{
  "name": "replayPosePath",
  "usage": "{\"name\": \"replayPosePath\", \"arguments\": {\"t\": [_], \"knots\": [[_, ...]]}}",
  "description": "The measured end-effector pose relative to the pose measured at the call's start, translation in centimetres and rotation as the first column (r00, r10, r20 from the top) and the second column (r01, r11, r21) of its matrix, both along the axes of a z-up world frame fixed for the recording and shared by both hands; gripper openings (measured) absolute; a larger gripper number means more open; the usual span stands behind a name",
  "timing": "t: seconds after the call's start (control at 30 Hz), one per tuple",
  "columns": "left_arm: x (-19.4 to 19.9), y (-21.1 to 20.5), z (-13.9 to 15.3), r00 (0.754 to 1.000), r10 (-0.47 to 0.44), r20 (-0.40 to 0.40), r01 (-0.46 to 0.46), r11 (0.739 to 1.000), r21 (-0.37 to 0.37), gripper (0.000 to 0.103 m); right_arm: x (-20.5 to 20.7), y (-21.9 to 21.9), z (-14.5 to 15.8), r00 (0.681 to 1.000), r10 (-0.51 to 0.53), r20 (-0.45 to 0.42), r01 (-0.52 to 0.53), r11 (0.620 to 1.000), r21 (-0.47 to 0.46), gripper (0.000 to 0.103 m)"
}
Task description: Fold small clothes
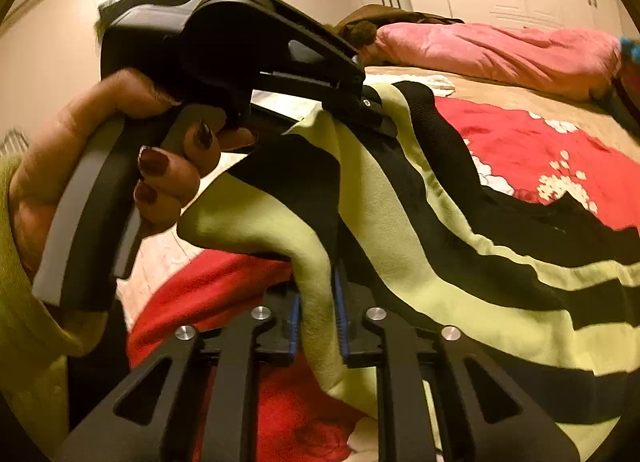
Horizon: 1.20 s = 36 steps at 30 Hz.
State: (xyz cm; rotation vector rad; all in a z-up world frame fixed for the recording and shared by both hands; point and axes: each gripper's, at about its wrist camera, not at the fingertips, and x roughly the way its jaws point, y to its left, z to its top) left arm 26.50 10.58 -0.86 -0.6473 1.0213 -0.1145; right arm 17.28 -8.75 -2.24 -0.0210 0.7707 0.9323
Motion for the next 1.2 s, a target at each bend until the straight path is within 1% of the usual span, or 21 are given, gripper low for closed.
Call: {"name": "replayPosePath", "arguments": {"t": [0.07,0.2,0.3,0.37,0.43,0.53,0.6,0.7,0.77,0.8,0.83,0.9,0.93,0.97,1.0,1.07,1.13,1.2], "knots": [[0.0,-0.9,0.5,1.0,-0.007,0.004,0.007,1.0,0.004,0.014,-0.2,-1.2,0.6,1.0,-0.019,-0.01,0.019,0.999,0.027,0.012],[0.1,-3.8,1.5,0.999,-0.036,0.014,0.036,0.999,0.028,0.014,-0.9,-3.8,1.7,0.997,-0.077,0.009,0.077,0.996,0.041,0.011],[0.4,-6.0,1.9,0.998,-0.058,0.021,0.057,0.998,0.023,0.014,-1.3,-6.4,2.0,0.992,-0.13,0.002,0.13,0.99,0.063,0.011],[0.5,-7.9,2.0,0.997,-0.079,0.022,0.079,0.997,0.017,0.015,-1.4,-8.4,1.7,0.985,-0.169,-0.028,0.17,0.982,0.079,0.011],[0.7,-10.2,1.9,0.994,-0.11,0.019,0.11,0.994,0.03,0.016,-1.2,-9.7,1.2,0.977,-0.201,-0.069,0.207,0.974,0.09,0.011],[0.9,-13.0,0.9,0.989,-0.149,0.003,0.149,0.988,0.047,0.017,-1.8,-11.9,0.2,0.962,-0.244,-0.123,0.255,0.963,0.086,0.011],[1.1,-14.5,0.2,0.986,-0.167,-0.017,0.168,0.985,0.043,0.018,-2.2,-12.9,-0.5,0.953,-0.264,-0.151,0.277,0.958,0.076,0.011],[1.4,-17.0,-0.7,0.977,-0.207,-0.042,0.209,0.976,0.063,0.021,-2.5,-14.3,-1.2,0.937,-0.291,-0.193,0.31,0.948,0.076,0.012],[1.5,-18.1,-1.0,0.972,-0.229,-0.048,0.232,0.971,0.065,0.025,-2.6,-15.0,-1.6,0.925,-0.309,-0.221,0.334,0.939,0.08,0.014],[1.4,-18.2,-1.0,0.97,-0.237,-0.044,0.24,0.969,0.054,0.03,-2.6,-15.2,-1.7,0.918,-0.319,-0.234,0.345,0.935,0.08,0.014],[1.3,-18.3,-0.9,0.966,-0.255,-0.029,0.256,0.966,0.021,0.037,-2.5,-15.4,-1.8,0.915,-0.322,-0.244,0.351,0.933,0.082,0.015],[1.1,-18.3,-0.4,0.957,-0.291,0.011,0.291,0.955,-0.058,0.04,-2.3,-15.7,-2.2,0.899,-0.336,-0.28,0.373,0.923,0.091,0.021],[0.8,-18.1,0.1,0.954,-0.299,0.03,0.301,0.951,-0.069,0.04,-2.2,-16.2,-2.4,0.89,-0.345,-0.299,0.389,0.916,0.101,0.028],[0.4,-18.0,0.5,0.954,-0.298,0.041,0.3,0.952,-0.053,0.04,-2.1,-16.6,-2.6,0.88,-0.351,-0.32,0.403,0.908,0.115,0.034],[0.0,-17.5,1.0,0.955,-0.29,0.059,0.292,0.956,-0.024,0.04,-2.1,-17.0,-2.7,0.871,-0.356,-0.338,0.418,0.899,0.129,0.036],[-0.6,-16.5,1.5,0.961,-0.266,0.076,0.266,0.964,0.006,0.04,-2.1,-17.8,-2.9,0.852,-0.367,-0.374,0.449,0.879,0.16,0.051],[-1.4,-15.2,1.7,0.967,-0.237,0.088,0.236,0.971,0.031,0.04,-2.0,-18.8,-3.0,0.832,-0.374,-0.41,0.48,0.856,0.192,0.06],[-2.5,-13.8,1.4,0.975,-0.203,0.087,0.196,0.977,0.079,0.04,-2.1,-19.3,-3.1,0.821,-0.369,-0.436,0.494,0.841,0.219,0.062]]}}
